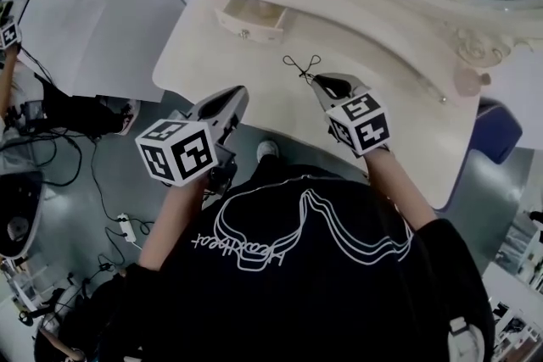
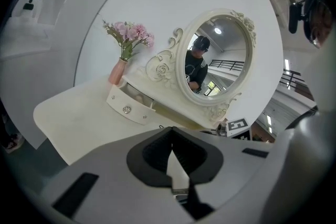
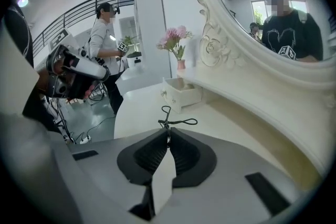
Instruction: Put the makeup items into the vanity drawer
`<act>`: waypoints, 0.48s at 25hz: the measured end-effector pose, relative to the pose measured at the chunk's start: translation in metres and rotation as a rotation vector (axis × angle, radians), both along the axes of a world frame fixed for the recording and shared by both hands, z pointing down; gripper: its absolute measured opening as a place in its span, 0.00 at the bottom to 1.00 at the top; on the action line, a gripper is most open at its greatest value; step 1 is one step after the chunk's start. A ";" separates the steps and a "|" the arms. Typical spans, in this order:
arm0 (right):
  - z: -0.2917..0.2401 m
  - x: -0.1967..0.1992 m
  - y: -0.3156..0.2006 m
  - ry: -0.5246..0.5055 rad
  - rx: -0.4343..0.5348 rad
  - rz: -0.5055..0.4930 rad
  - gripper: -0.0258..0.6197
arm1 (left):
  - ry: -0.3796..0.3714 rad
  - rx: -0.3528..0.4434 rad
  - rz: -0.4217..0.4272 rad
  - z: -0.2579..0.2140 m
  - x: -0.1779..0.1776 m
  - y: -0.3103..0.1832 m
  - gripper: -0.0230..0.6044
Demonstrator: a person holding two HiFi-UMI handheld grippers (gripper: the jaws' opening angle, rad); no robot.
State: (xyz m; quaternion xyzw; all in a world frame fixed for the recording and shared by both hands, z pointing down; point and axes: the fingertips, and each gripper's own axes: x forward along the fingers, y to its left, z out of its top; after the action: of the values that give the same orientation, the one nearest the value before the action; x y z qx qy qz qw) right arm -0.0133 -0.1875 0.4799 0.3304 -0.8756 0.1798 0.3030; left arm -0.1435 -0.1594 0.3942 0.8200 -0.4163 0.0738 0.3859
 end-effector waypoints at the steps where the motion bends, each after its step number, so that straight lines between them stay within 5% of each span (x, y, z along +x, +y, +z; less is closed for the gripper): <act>1: -0.006 -0.002 -0.005 -0.003 0.013 0.003 0.07 | 0.002 0.004 0.002 -0.001 -0.002 -0.003 0.05; 12: -0.055 -0.050 -0.050 -0.028 0.100 -0.008 0.07 | 0.005 0.028 -0.005 -0.009 -0.045 -0.024 0.05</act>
State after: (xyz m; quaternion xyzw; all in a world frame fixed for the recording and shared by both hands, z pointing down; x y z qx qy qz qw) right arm -0.0631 -0.2379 0.4249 0.3392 -0.8890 0.1391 0.2742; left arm -0.1886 -0.1835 0.3851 0.8243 -0.4184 0.0650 0.3758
